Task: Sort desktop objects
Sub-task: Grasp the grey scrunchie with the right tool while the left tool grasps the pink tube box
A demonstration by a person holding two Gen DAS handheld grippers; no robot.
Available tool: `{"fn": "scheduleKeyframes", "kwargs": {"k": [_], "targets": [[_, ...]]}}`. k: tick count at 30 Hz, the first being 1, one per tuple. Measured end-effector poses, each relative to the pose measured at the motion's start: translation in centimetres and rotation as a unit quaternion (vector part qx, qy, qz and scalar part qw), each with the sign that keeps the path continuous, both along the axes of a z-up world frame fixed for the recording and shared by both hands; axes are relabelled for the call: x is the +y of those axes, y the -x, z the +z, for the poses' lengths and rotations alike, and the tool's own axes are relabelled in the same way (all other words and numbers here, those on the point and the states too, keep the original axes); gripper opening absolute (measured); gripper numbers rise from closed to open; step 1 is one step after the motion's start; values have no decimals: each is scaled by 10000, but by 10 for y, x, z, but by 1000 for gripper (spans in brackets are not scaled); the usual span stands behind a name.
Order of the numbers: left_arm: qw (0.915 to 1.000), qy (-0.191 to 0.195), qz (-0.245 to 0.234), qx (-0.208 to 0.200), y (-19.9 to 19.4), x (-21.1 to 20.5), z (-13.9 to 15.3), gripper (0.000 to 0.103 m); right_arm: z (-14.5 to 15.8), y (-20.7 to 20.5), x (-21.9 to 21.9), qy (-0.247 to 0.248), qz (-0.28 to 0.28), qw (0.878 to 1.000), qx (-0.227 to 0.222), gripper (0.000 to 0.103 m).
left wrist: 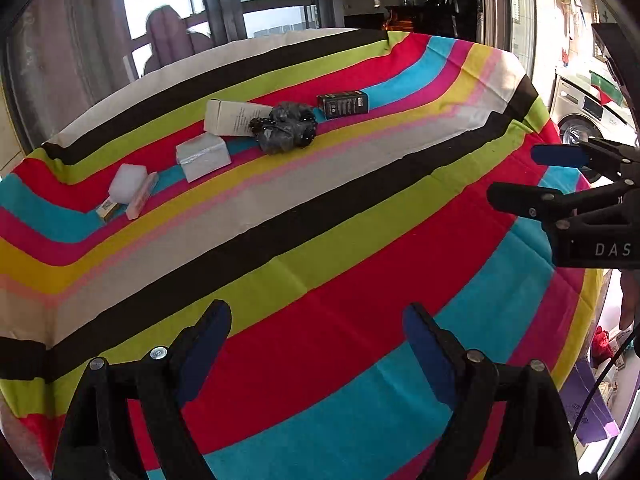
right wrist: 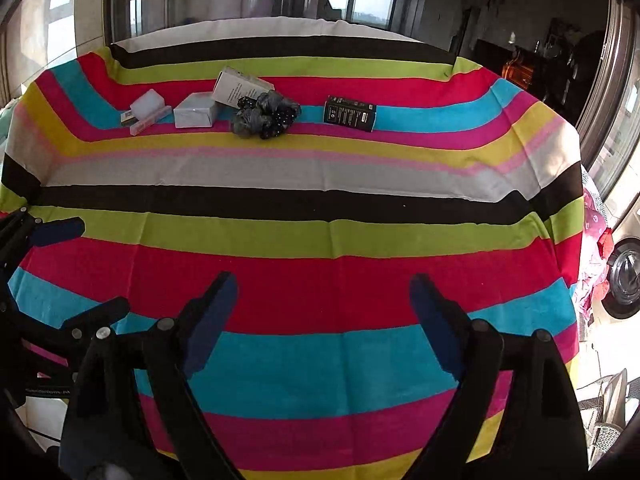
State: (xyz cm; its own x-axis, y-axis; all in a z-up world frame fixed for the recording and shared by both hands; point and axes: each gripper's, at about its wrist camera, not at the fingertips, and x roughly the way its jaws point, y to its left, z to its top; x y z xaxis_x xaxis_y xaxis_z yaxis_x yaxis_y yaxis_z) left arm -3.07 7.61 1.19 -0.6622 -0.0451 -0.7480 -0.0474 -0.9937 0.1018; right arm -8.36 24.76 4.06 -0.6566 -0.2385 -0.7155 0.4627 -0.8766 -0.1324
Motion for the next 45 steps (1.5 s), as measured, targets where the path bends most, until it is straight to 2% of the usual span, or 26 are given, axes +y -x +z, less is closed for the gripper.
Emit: {"fn": "scheduleKeyframes", "kwargs": {"k": [3, 7, 11, 13, 17, 20, 24, 25, 28, 32, 33, 34, 35, 36, 37, 41, 45], "targets": [[9970, 30, 762, -142, 20, -70, -3, 88, -9, 30, -43, 24, 377, 9990, -239, 89], [9866, 142, 1595, -297, 48, -144, -15, 88, -24, 60, -91, 21, 662, 9965, -519, 89], [9785, -330, 1991, -430, 77, -191, -26, 89, -40, 85, -128, 108, 913, 9923, -825, 89], [9774, -559, 1980, -489, 96, -199, -28, 89, -44, 97, -137, 33, 888, 9933, -740, 89], [9784, -371, 1980, -457, 139, -200, -28, 89, -46, 137, -133, 292, 610, 9935, -918, 89], [9774, -581, 1969, -503, 167, -203, -30, 91, -52, 172, -131, 395, 462, 9920, -1102, 89], [9758, -569, 2037, -564, 198, -203, -32, 96, -54, 211, -134, 429, 240, 9927, -1103, 91], [9745, -569, 2091, -586, 204, -204, -34, 102, -53, 218, -137, 482, 265, 9918, -1156, 94], [9732, -576, 2172, -496, 216, -207, -35, 103, -54, 233, -152, 457, 366, 9908, -1221, 97], [9708, -621, 2275, -441, 219, -210, -35, 101, -57, 242, -170, 201, 399, 9934, -1054, 100], [9710, -602, 2285, -371, 215, -208, -33, 89, -58, 240, -172, 159, 456, 9943, -946, 94], [9727, -592, 2225, -290, 211, -205, -30, 78, -55, 237, -173, 214, 544, 9947, -846, 72], [9750, -575, 2135, -211, 205, -202, -28, 49, -51, 232, -172, 285, 586, 9950, -757, 52], [9767, -595, 2053, -171, 199, -199, -26, 20, -49, 229, -170, 278, 567, 9946, -823, 28], [9781, -676, 1963, -162, 190, -197, -26, 16, -47, 223, -169, 302, 611, 9941, -846, 0], [9786, -990, 1802, -83, 146, -189, -25, 16, -45, 184, -158, 262, 868, 9929, -765, 3], [9813, -1011, 1635, -72, 95, -170, -25, 16, -40, 138, -139, 390, 1077, 9900, -822, 3]]}}
